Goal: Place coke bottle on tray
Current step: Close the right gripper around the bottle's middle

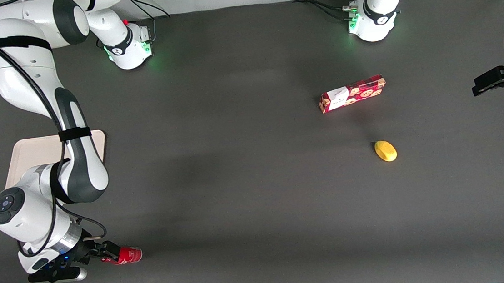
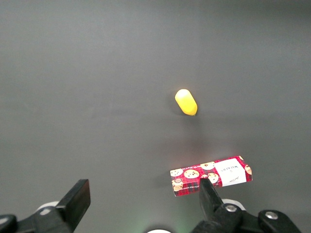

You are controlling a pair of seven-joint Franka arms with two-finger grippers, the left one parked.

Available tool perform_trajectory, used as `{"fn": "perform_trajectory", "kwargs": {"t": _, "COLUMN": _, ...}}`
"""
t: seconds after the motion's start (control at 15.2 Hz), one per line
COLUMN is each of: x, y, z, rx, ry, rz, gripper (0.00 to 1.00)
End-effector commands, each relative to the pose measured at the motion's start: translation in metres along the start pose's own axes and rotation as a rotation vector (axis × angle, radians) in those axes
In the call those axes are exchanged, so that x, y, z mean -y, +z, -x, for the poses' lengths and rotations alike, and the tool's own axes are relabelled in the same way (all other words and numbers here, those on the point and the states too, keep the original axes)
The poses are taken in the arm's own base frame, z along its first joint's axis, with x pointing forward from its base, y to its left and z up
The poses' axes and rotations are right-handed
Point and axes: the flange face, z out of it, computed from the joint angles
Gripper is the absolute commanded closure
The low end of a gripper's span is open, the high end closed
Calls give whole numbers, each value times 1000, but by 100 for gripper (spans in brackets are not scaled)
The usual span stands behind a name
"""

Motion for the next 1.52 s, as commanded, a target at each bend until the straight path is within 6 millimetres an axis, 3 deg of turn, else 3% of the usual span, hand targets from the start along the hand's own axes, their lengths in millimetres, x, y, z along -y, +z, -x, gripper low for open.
{"fn": "perform_trajectory", "kwargs": {"t": 0.0, "x": -2, "y": 2, "z": 3, "rx": -9, "ry": 12, "rz": -9, "gripper": 33}}
{"fn": "perform_trajectory", "kwargs": {"t": 0.13, "x": -2, "y": 4, "z": 5, "rx": -6, "ry": 15, "rz": -11, "gripper": 47}}
{"fn": "perform_trajectory", "kwargs": {"t": 0.26, "x": 0, "y": 4, "z": 5, "rx": -6, "ry": 12, "rz": -12, "gripper": 53}}
{"fn": "perform_trajectory", "kwargs": {"t": 0.4, "x": 1, "y": 4, "z": 5, "rx": -6, "ry": 11, "rz": -13, "gripper": 71}}
{"fn": "perform_trajectory", "kwargs": {"t": 0.66, "x": 3, "y": 5, "z": 6, "rx": -4, "ry": 13, "rz": -14, "gripper": 98}}
{"fn": "perform_trajectory", "kwargs": {"t": 0.86, "x": 6, "y": -1, "z": 3, "rx": -12, "ry": 15, "rz": -16, "gripper": 100}}
{"fn": "perform_trajectory", "kwargs": {"t": 1.12, "x": 8, "y": -34, "z": -1, "rx": 34, "ry": 6, "rz": -10, "gripper": 100}}
{"fn": "perform_trajectory", "kwargs": {"t": 1.45, "x": 9, "y": -114, "z": -12, "rx": 125, "ry": -9, "rz": -3, "gripper": 100}}
